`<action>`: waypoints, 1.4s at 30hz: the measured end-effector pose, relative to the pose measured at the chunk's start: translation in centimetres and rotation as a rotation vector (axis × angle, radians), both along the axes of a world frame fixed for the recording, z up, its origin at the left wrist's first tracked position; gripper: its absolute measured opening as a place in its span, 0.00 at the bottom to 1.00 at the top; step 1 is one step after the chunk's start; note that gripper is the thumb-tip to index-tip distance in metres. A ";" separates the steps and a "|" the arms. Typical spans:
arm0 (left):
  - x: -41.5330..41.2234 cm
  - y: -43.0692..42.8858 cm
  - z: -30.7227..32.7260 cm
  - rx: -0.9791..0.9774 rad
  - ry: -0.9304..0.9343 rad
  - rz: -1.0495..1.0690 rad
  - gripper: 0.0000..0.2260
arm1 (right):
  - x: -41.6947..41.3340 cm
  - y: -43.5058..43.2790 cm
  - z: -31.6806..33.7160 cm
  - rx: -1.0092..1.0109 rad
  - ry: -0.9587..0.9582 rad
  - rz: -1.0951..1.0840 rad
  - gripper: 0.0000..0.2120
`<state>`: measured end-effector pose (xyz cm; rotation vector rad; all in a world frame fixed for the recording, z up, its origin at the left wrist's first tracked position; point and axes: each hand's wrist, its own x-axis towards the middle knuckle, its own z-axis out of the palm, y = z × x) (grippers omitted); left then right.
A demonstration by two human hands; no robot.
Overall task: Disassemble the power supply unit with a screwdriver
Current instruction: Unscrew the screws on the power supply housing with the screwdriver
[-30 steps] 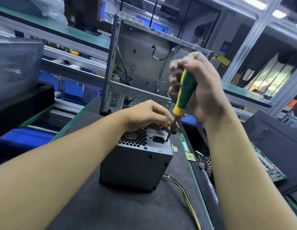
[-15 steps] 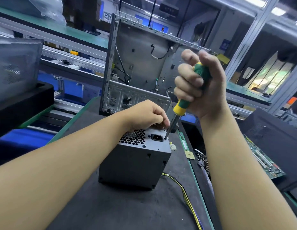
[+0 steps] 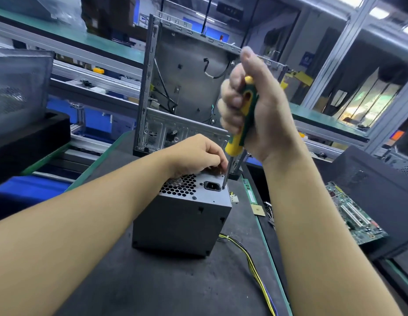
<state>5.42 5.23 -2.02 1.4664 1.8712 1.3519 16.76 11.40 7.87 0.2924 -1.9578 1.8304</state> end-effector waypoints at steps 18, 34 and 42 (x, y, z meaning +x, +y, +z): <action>-0.2 0.0 -0.1 -0.003 -0.013 -0.010 0.20 | 0.7 0.0 0.1 -0.064 0.066 -0.332 0.20; 0.1 -0.1 0.1 -0.010 0.008 -0.008 0.17 | 0.4 0.7 0.3 0.101 0.079 -0.515 0.14; 0.3 -0.4 0.3 -0.015 -0.008 -0.221 0.11 | 0.9 0.3 0.0 -0.081 0.031 0.250 0.24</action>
